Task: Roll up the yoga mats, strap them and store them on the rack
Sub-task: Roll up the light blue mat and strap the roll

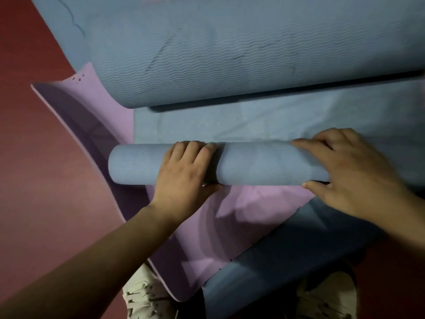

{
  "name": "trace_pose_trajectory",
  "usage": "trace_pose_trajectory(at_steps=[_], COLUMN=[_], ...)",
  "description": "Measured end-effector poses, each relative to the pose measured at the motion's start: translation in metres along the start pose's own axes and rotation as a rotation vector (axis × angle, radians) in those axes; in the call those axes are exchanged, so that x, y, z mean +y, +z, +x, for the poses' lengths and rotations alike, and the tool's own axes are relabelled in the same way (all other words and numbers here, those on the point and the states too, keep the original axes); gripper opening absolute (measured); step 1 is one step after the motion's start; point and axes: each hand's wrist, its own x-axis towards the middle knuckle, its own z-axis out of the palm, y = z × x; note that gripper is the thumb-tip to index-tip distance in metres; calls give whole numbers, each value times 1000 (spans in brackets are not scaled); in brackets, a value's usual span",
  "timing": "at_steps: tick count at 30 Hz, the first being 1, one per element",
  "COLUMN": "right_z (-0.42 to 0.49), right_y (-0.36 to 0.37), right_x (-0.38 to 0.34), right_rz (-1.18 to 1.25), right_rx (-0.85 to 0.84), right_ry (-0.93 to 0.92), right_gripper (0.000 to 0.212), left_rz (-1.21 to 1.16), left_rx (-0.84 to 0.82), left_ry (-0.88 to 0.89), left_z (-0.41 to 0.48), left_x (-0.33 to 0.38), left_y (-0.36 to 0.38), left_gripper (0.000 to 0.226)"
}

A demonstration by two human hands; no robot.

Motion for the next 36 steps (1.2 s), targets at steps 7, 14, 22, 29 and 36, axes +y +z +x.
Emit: trace_pose_trajectory(at_steps=[7,14,22,29,36], right_z=[5,8,11,19,28], right_y=[4,0,0,5,8], right_x=[-3,-4,-5,-3,-3], right_rz=[70,63,60,-13,-49], right_rx=[87,110,101,3,129], right_ry=[13,11,51,61,28], right_gripper=[69,60,61,103,97], left_rz=[-16,-41,-12,147,164], left_rx=[-32,-29,-24,-129,-60], left_ry=[-46,-34,-106,-25,-77], left_z=[8,15,24,24,35], left_x=[-7,-7,-6,-7,-3], left_y=[-6,-11,-10,-7,1], left_gripper=[71,65,62,111,99])
